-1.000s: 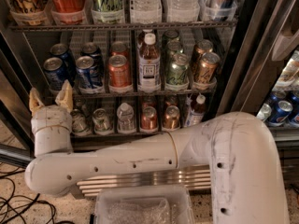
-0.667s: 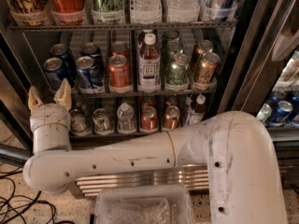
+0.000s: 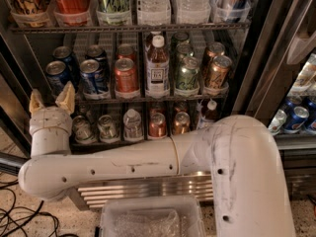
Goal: Pick pepsi can from middle shelf of fridge
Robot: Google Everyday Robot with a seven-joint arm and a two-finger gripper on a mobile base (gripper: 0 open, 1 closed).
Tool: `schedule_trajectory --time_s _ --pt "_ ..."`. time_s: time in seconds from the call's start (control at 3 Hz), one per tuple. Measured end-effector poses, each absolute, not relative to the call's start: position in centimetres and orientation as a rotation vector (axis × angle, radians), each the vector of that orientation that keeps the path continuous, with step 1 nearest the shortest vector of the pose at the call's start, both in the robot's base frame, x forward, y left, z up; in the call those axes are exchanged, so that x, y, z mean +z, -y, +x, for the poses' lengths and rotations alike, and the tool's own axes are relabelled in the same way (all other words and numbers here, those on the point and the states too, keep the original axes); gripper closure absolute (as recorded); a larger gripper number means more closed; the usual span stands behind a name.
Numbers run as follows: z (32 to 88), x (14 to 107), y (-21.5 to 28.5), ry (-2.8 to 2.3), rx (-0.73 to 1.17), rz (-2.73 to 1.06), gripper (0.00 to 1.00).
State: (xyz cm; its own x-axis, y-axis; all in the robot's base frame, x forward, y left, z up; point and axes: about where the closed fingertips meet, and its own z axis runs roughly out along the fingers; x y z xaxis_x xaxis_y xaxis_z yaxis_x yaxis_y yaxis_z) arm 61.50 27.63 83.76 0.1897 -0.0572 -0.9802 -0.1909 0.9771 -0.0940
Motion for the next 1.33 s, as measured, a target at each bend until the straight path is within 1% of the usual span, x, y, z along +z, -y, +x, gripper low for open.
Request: schedule_trajectory --time_s 1.33 --pt "63.7 83.3 -26.0 -1.404 -0.01 -0.123 0.36"
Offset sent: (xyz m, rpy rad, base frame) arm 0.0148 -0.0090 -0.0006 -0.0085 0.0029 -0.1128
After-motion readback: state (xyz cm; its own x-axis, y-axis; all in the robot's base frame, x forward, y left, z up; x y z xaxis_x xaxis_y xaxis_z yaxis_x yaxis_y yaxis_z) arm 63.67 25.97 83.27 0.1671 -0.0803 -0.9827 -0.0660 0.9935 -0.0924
